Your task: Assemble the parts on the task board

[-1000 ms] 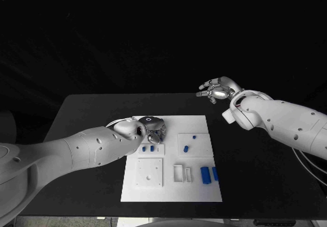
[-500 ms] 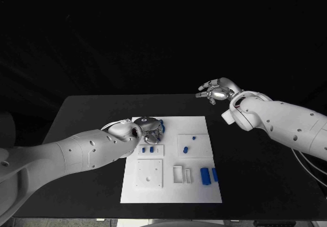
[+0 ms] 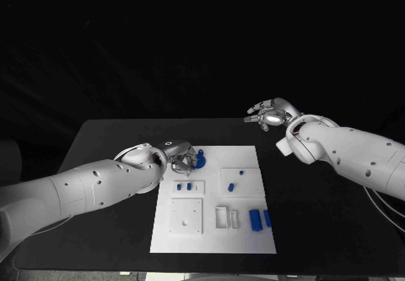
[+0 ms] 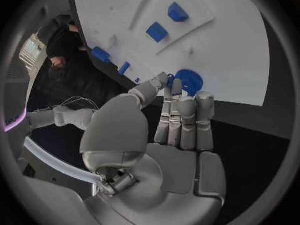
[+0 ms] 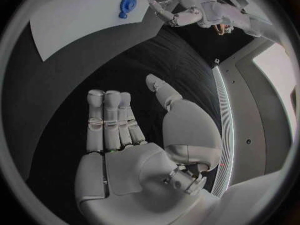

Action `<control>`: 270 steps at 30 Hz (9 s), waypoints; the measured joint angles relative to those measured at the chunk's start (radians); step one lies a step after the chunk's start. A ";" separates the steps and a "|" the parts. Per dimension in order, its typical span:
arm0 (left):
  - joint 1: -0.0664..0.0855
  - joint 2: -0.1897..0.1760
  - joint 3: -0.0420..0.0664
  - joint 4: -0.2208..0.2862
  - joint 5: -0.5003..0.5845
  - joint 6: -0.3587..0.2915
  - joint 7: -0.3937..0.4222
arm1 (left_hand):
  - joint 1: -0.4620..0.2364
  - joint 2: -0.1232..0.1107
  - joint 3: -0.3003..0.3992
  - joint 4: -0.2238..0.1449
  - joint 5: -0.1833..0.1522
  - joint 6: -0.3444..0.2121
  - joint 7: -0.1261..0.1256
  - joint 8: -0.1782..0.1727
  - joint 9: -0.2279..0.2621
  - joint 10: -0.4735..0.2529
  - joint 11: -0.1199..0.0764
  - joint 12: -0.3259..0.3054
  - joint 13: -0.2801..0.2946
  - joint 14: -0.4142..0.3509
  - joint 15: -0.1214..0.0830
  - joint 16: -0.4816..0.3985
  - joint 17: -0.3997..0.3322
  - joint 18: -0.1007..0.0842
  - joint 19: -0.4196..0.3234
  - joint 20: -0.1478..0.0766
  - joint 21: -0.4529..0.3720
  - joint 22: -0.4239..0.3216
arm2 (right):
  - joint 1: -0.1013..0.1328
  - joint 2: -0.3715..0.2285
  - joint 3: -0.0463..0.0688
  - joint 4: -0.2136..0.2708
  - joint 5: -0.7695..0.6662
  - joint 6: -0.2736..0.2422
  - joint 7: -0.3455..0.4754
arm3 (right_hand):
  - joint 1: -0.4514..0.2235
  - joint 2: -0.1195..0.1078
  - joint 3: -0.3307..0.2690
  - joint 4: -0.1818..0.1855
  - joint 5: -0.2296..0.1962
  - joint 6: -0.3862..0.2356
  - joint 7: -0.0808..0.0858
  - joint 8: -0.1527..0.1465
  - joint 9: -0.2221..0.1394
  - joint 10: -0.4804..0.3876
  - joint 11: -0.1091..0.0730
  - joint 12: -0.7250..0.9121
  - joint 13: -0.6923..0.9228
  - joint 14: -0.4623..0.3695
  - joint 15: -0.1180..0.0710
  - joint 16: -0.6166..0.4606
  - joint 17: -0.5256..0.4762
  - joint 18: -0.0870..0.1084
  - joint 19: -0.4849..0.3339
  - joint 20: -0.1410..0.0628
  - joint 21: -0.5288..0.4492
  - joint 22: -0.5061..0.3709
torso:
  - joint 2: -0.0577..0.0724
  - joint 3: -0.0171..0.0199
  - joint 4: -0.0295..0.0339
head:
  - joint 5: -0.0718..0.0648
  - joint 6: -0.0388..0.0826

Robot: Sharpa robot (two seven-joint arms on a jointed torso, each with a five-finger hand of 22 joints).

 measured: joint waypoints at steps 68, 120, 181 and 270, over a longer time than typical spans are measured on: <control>-0.026 0.004 0.000 -0.061 0.030 0.079 -0.002 | -0.009 -0.004 0.006 -0.012 0.027 0.003 -0.003 -0.005 -0.003 0.012 -0.003 -0.008 0.005 0.007 0.000 0.000 -0.003 -0.004 0.000 0.003 0.000 0.000 | 0.000 -0.005 0.000 -0.001 0.000 0.000 0.000 | 0.000 0.000 0.000 0.000 0.000 -0.002 0.002 0.000 -0.001 -0.003 -0.003 0.008 -0.006 0.000 0.000 0.000 -0.002 0.000 0.000 0.000 -0.004 0.001 | 0.002 -0.0010 -0.0022 | 0.000 -0.006; -0.032 -0.008 -0.004 -0.062 0.028 0.065 -0.015 | -0.003 -0.084 -0.001 -0.026 0.035 -0.184 -0.009 -0.101 -0.058 0.017 0.010 -0.027 0.011 -0.019 -0.004 0.004 -0.008 -0.003 -0.002 -0.006 0.004 -0.003 | -0.002 -0.009 0.000 -0.003 0.000 0.001 0.000 | 0.000 0.000 0.000 0.000 0.000 -0.003 0.003 0.000 -0.001 -0.006 0.002 0.008 -0.010 0.000 0.000 0.000 -0.003 0.008 0.003 0.004 -0.008 0.002 | 0.001 -0.0003 -0.0029 | -0.004 -0.005; 0.035 -0.190 0.066 0.112 1.225 0.031 0.272 | -0.081 -0.033 -0.035 -0.004 0.045 -0.212 0.080 -0.039 -0.038 -0.228 0.133 -0.127 -0.073 -0.406 0.241 -0.790 -0.294 -0.028 -0.470 0.202 -0.443 -0.161 | -0.131 0.009 -0.096 0.132 -0.964 0.111 -0.192 | 0.187 -0.100 0.277 0.021 -0.229 0.128 -0.020 0.072 0.029 0.201 0.014 -0.837 -0.640 0.095 0.013 0.044 -0.072 0.019 0.109 -0.034 -0.012 0.001 | 0.002 -0.0022 -0.0010 | -0.028 0.013; 0.045 -0.141 0.066 0.069 1.262 0.022 0.278 | -0.085 -0.029 -0.043 -0.007 0.045 -0.212 0.080 -0.031 -0.038 -0.232 0.136 -0.121 -0.080 -0.395 0.237 -0.804 -0.281 -0.027 -0.470 0.209 -0.453 -0.159 | -0.161 0.141 -0.093 0.287 -0.962 0.038 -0.228 | 0.201 -0.075 0.429 0.051 -0.287 0.272 -0.079 0.115 0.052 0.345 -0.055 -0.814 -0.555 0.143 -0.040 0.056 -0.084 0.015 0.154 -0.043 0.011 0.001 | 0.000 -0.0047 0.0007 | 0.075 -0.010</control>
